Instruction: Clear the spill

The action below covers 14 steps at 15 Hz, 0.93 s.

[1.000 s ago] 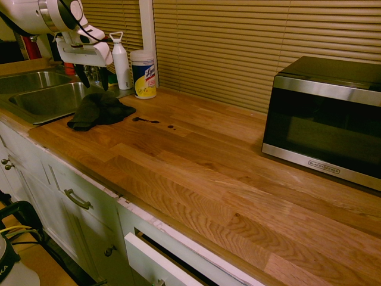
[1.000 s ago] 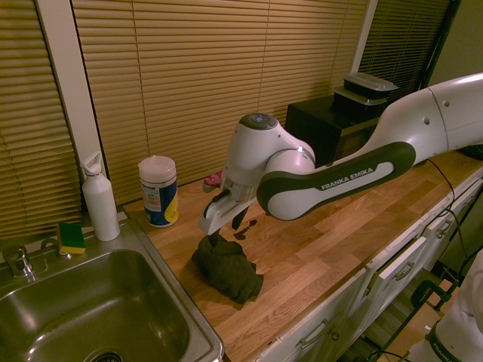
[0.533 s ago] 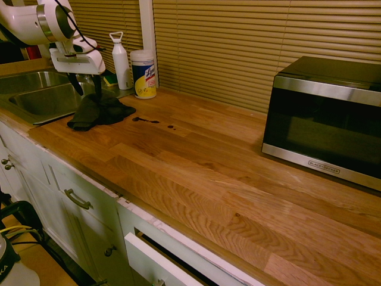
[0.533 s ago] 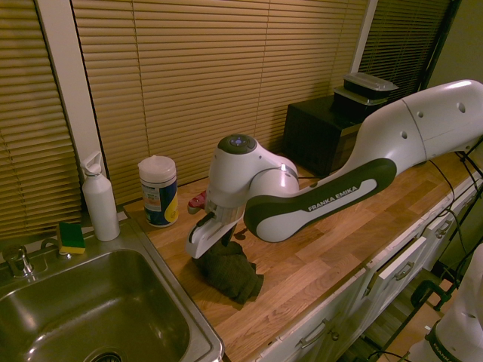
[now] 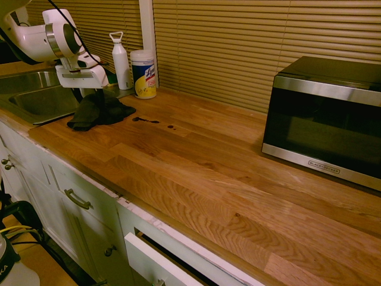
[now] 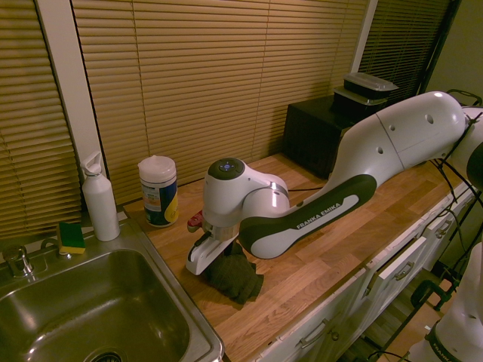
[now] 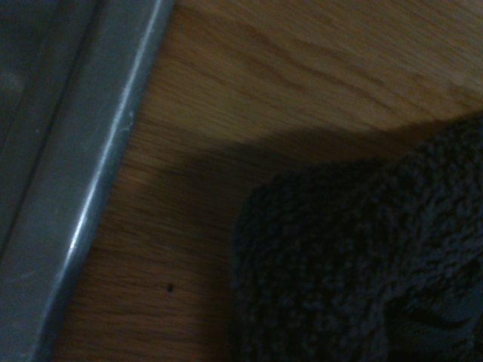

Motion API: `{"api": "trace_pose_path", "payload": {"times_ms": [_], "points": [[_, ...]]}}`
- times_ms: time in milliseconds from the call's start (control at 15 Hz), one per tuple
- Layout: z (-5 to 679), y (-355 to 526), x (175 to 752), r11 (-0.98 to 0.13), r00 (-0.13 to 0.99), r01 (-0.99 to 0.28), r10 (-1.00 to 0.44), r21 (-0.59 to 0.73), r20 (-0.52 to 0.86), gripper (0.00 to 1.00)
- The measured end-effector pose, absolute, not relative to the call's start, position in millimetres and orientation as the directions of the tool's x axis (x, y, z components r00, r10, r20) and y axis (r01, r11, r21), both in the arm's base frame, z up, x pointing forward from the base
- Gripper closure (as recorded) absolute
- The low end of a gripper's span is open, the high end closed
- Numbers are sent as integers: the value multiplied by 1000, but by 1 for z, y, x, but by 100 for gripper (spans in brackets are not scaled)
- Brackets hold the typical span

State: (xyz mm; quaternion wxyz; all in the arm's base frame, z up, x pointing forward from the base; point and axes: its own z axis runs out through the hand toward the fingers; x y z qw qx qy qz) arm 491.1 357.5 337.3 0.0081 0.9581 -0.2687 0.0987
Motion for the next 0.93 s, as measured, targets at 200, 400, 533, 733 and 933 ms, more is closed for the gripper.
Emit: {"api": "trace_pose_path", "payload": {"times_ms": [200, 400, 533, 733, 933], "points": [[330, 356, 495, -850, 830, -525, -521, -36, 198, 100], [328, 355, 499, -845, 825, -533, -529, -37, 199, 100], [329, 351, 503, -841, 820, -540, -536, -37, 202, 100], [330, 342, 510, -831, 810, -555, -550, -38, 203, 100], [331, 328, 522, -820, 799, -571, -565, -36, 207, 100]]}}
